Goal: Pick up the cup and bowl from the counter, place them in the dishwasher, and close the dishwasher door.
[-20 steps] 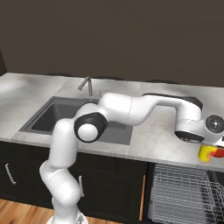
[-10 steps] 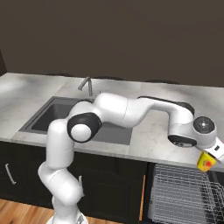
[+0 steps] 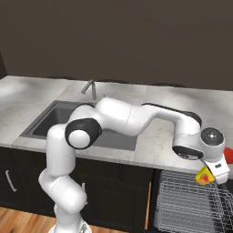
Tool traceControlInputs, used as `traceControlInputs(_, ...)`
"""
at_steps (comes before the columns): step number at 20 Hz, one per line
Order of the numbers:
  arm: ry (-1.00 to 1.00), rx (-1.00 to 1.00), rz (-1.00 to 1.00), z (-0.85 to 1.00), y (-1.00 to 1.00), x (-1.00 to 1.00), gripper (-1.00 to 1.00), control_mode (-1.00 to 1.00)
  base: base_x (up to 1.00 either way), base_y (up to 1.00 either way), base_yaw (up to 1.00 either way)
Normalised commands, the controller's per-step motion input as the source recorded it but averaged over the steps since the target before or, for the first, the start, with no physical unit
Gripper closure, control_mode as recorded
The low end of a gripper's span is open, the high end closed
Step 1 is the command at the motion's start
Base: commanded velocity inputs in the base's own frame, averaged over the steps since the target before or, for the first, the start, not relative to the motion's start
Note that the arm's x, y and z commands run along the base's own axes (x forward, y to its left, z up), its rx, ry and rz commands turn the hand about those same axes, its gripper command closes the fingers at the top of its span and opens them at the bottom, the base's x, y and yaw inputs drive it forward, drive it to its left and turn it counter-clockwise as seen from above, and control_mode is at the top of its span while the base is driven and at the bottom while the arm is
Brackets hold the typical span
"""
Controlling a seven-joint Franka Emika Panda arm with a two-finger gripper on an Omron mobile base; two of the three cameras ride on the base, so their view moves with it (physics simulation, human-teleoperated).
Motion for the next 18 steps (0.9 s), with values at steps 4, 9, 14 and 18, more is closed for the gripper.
traceControlInputs(4,-0.13,0.18,-0.22,-0.24,0.00,-0.25,1.00,-1.00,0.00,0.00,0.00)
traceControlInputs(9,-0.09,0.07,-0.16,-0.41,0.00,-0.16,1.00,-1.00,0.00,0.00,0.00)
traceControlInputs(14,-0.06,0.00,-0.10,-0.54,0.00,-0.15,1.00,-1.00,0.00,0.00,0.00)
traceControlInputs(18,-0.11,0.00,-0.05,-0.55,0.00,-0.19,1.00,-1.00,0.00,0.00,0.00)
